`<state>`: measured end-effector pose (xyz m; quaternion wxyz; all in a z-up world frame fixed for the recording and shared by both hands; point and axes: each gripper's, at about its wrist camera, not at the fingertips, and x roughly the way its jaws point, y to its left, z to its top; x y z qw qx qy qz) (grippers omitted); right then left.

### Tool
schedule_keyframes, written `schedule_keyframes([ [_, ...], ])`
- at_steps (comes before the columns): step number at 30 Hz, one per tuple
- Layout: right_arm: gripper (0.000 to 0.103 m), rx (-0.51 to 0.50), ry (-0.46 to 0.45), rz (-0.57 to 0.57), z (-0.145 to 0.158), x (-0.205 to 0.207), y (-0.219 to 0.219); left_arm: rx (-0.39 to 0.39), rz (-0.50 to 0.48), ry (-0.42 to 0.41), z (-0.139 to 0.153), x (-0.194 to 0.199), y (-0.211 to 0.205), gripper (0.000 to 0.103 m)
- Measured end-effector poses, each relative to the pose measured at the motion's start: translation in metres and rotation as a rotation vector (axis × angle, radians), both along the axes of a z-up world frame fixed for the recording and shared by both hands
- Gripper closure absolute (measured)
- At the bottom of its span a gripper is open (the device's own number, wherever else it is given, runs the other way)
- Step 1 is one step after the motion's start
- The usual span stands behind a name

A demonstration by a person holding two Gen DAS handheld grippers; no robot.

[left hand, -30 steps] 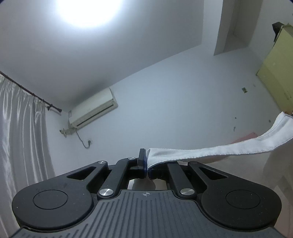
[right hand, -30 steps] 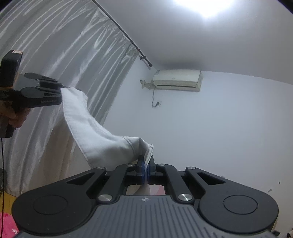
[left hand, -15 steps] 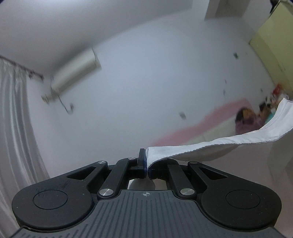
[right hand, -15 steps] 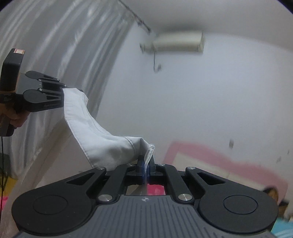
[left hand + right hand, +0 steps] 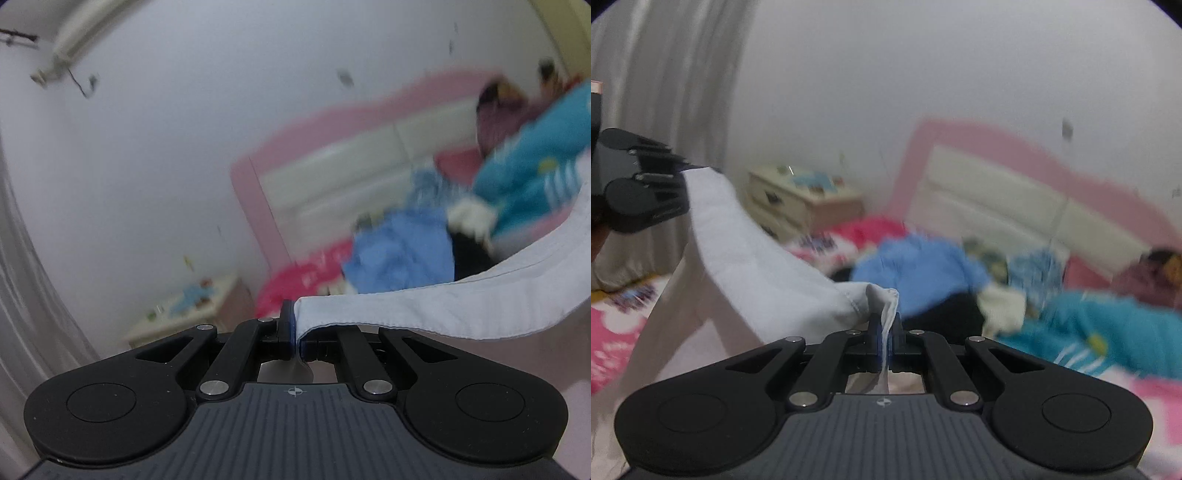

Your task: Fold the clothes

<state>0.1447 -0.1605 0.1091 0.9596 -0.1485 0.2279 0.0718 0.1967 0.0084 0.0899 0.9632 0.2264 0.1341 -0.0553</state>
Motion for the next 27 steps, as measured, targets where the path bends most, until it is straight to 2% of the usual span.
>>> schedule_keyframes([
  [4, 0.100, 0.011, 0.097, -0.070, -0.083, 0.034, -0.020, 0.032, 0.027, 0.130, -0.069, 0.047, -0.012, 0.101],
  [7, 0.100, 0.053, 0.160, -0.124, -0.131, 0.057, -0.031, 0.060, 0.044, 0.227, -0.116, 0.072, -0.018, 0.099],
  [10, 0.096, 0.112, 0.216, -0.181, -0.175, 0.078, -0.042, 0.045, 0.072, 0.424, -0.158, 0.091, -0.013, 0.092],
  [12, 0.080, 0.164, 0.267, -0.228, -0.193, 0.091, -0.052, 0.005, 0.091, 0.493, -0.174, 0.099, -0.009, 0.083],
  [13, 0.069, 0.182, 0.287, -0.257, -0.200, 0.095, -0.059, -0.024, 0.103, 0.514, -0.177, 0.101, -0.005, 0.081],
  [14, 0.066, 0.203, 0.296, -0.291, -0.204, 0.097, -0.067, -0.070, 0.118, 0.530, -0.177, 0.105, 0.000, 0.074],
  [16, 0.064, 0.264, 0.285, -0.322, -0.199, 0.087, -0.080, -0.171, 0.146, 0.562, -0.176, 0.113, 0.011, 0.073],
  [17, 0.058, 0.322, 0.266, -0.335, -0.195, 0.079, -0.090, -0.255, 0.154, 0.574, -0.171, 0.115, 0.021, 0.071],
  [20, 0.051, 0.495, 0.237, -0.378, -0.188, 0.069, -0.118, -0.549, 0.213, 0.635, -0.163, 0.134, 0.052, 0.064],
  [24, 0.049, 0.598, 0.233, -0.504, -0.191, 0.078, -0.135, -0.818, 0.344, 0.668, -0.151, 0.149, 0.082, 0.062],
  [27, 0.040, 0.621, 0.279, -0.524, -0.197, 0.092, -0.136, -0.824, 0.353, 0.605, -0.138, 0.143, 0.092, 0.060],
])
